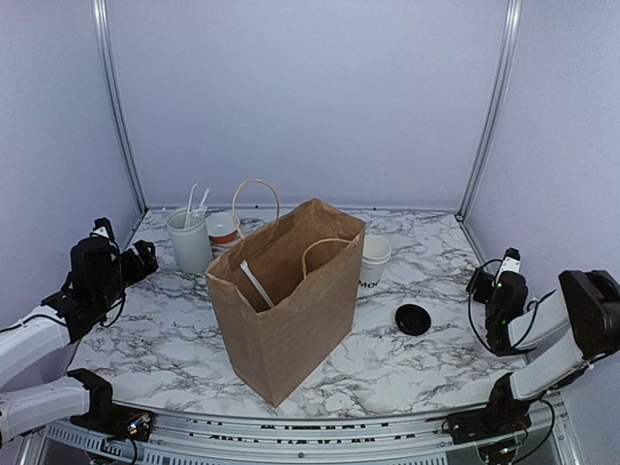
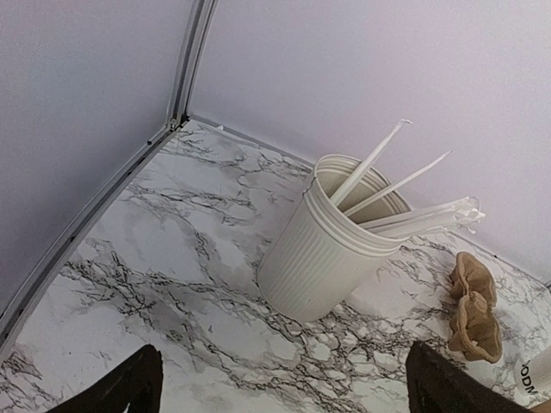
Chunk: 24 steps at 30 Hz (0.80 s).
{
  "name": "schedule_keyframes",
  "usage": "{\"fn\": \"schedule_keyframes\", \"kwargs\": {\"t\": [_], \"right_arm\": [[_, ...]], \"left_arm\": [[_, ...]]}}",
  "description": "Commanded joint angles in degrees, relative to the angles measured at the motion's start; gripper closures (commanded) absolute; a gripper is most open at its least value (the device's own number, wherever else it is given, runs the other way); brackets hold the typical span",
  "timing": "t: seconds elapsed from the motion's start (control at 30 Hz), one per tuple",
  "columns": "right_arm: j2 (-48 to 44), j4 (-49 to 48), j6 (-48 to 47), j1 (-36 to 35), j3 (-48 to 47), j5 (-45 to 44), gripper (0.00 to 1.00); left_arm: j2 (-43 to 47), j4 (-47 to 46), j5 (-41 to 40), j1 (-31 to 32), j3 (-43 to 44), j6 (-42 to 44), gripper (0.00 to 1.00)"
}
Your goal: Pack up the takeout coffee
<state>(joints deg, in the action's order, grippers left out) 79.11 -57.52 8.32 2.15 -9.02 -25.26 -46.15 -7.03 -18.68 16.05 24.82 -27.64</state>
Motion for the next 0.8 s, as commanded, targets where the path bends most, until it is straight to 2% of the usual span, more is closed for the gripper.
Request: {"fn": "schedule_keyframes", "kwargs": {"t": [0.0,0.13,0.2,0.23,0.3,0.37,0.43,0.5,0.57,0.77], "right_arm": [[5.44,-17.90,-4.62,0.11,-0.79,7.89,0.00],[7.46,-22.59,-7.50,-0.61,0.63,13.44,0.00],[13.33,-34.21,-9.58,-1.41,1.88,14.69,0.00],[13.92,-34.12,-10.71,-2.35,2.11,14.09,0.00],[11.14,-25.55,-10.30,-2.75,-0.01,13.32,0.00],[13.07,-26.31,-10.69,-3.00,-1.22,11.96,0.00],[11.48,-20.90,-9.93,-3.36,-2.59,10.08,0.00],[13.03,-24.16,-11.28,-3.94,-2.67,9.63,0.00],[12.39,-20.78,-11.78,-4.54,-3.70,9.90,0.00],[12.93,-22.47,-12.14,-4.61,-3.33,10.03,0.00]], "left_arm": [[-1.85,-4.04,-4.02,-0.21,-1.34,0.75,0.01],[-3.78,-4.90,-9.73,-0.18,-1.65,1.37,0.01],[-4.81,-6.48,-13.25,-0.15,-2.10,2.77,0.01],[-5.53,-7.44,-15.20,-0.22,-2.56,3.34,0.01],[-6.86,-9.84,-18.97,-0.33,-3.70,4.04,0.01],[-8.48,-12.65,-22.32,-0.89,-4.81,4.81,0.01],[-10.50,-16.51,-24.46,-2.15,-5.68,6.38,0.01],[-12.65,-20.11,-26.62,-4.15,-6.03,7.56,0.01],[-14.67,-27.02,-27.41,-5.32,-7.34,10.43,0.01],[-25.93,-51.29,-28.62,-7.89,-12.65,16.29,0.01]]}}
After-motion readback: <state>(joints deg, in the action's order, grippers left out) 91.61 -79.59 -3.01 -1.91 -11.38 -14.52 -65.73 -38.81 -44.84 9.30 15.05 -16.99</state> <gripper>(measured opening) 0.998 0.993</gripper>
